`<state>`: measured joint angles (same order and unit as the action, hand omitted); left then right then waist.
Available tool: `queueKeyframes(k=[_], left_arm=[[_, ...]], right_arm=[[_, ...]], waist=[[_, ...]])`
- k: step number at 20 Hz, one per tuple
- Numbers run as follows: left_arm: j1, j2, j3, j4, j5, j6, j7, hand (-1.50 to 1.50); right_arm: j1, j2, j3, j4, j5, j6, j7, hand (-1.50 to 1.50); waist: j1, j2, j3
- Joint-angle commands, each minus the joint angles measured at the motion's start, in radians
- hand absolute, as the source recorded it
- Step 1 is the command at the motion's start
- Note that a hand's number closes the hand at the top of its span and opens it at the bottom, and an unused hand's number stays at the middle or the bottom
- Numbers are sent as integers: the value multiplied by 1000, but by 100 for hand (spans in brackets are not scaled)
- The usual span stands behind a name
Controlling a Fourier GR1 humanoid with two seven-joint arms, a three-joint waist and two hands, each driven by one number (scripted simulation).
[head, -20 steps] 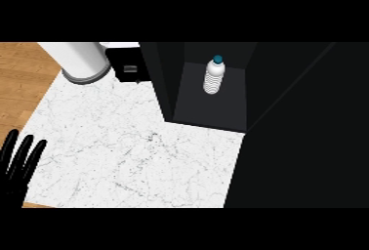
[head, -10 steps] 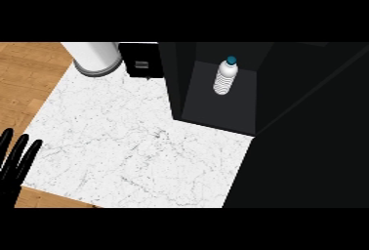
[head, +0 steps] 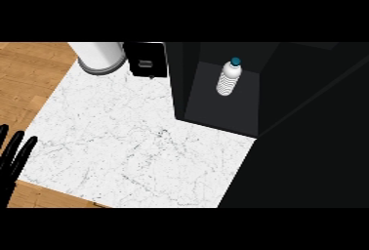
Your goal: Pick up the bottled water, place it into the cabinet and close the cabinet
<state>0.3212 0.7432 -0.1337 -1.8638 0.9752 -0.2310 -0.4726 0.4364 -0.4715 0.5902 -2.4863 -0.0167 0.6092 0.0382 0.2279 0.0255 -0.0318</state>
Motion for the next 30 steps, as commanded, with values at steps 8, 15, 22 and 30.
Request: queueKeyframes(k=[8,15,22,30], left_arm=[[3,15,28,28,25,-27,4,-150],[-6,18,32,18,23,-33,2,-150],[-35,31,39,18,34,-61,10,-150],[-35,41,51,37,38,-80,10,-150]], right_arm=[[-114,44,83,-4,7,-7,101,150],[-80,65,103,43,-66,-6,100,150],[-74,85,104,74,-140,0,82,150],[-146,119,-7,94,-95,-45,127,150]], waist=[[-2,6,-1],[21,33,3],[44,56,7],[54,50,5]])
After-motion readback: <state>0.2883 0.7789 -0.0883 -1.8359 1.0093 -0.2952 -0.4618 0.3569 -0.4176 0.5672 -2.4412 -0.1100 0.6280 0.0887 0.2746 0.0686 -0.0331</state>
